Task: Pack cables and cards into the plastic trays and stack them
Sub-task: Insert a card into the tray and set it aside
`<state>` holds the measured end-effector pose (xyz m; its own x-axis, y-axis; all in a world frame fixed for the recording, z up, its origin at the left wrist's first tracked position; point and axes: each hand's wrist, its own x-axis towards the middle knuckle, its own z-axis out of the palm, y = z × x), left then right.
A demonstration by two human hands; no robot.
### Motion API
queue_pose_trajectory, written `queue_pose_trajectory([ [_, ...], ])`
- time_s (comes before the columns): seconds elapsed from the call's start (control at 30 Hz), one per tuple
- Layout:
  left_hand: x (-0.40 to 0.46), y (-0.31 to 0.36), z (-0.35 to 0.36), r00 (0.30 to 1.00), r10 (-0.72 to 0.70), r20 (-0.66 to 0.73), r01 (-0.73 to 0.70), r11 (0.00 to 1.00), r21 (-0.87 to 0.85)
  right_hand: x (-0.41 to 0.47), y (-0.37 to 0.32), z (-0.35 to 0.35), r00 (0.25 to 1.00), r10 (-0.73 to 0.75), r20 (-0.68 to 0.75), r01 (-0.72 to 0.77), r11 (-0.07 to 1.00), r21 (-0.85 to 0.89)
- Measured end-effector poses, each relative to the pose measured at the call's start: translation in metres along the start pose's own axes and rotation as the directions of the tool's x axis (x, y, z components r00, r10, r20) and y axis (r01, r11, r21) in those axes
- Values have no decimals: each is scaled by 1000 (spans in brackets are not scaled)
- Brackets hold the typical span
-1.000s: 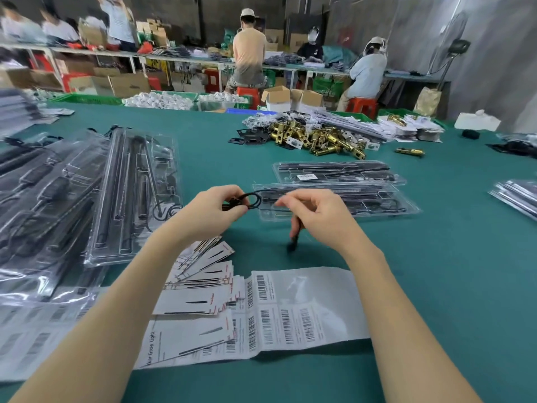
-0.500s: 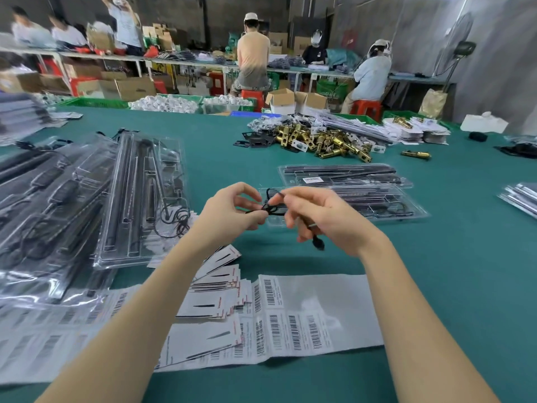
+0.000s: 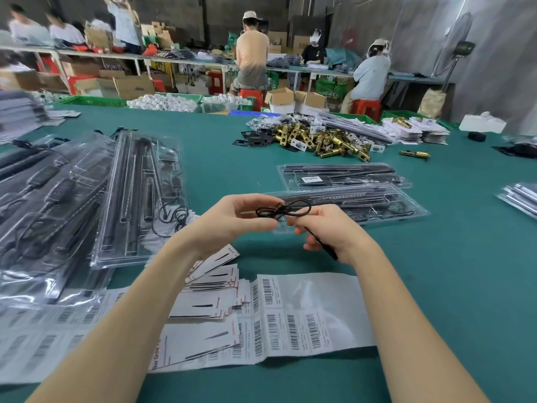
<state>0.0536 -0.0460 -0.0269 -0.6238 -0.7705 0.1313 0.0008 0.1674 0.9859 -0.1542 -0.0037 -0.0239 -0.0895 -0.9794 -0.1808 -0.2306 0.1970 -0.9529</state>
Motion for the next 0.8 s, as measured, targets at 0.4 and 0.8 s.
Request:
queue_pose_trajectory([
  [0.4,2,2,12,997,62,-41,-29,840,543,-12,-21,-25,989,-68,128,71,997,-19],
  [0.8,6,-5,23,871,-202,-448,69,953,-296,-15,-7,1,965,72,253,-114,981,155],
])
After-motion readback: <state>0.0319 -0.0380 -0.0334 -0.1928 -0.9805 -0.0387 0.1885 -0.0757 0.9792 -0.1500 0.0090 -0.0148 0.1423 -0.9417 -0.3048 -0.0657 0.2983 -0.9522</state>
